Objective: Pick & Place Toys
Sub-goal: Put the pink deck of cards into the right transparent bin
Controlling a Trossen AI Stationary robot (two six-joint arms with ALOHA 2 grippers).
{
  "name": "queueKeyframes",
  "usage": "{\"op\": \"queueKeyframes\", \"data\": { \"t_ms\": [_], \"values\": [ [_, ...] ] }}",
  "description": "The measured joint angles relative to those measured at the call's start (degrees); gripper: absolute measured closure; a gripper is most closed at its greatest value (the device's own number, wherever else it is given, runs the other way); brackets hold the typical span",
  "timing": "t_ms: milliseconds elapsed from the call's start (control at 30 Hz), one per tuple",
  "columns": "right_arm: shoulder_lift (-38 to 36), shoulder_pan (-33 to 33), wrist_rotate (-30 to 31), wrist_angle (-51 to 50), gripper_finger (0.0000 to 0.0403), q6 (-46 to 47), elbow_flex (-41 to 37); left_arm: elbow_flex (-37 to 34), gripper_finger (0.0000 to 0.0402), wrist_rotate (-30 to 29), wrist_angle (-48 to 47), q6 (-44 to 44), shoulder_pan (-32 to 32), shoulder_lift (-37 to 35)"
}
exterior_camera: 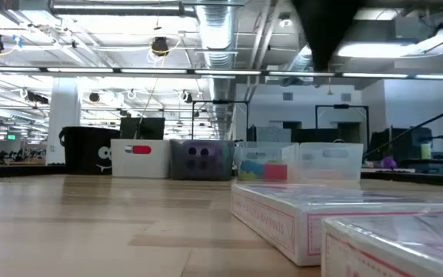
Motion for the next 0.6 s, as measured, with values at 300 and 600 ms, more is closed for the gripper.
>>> {"op": "queueKeyframes", "data": {
  "t_ms": [300, 600],
  "values": [
    [-1.96, -3.41, 7.29, 1.23, 0.0356, -4.48, 0.8, -0.02, 0.0103, -0.01, -1.87, 0.0, -0.02, -0.25],
    [-1.69, -3.43, 3.12, 2.61, 0.0194, -4.78, -0.08, -0.04, 0.0103, -0.01, -6.51, -0.01, -0.01, -0.82]
  ]
}}
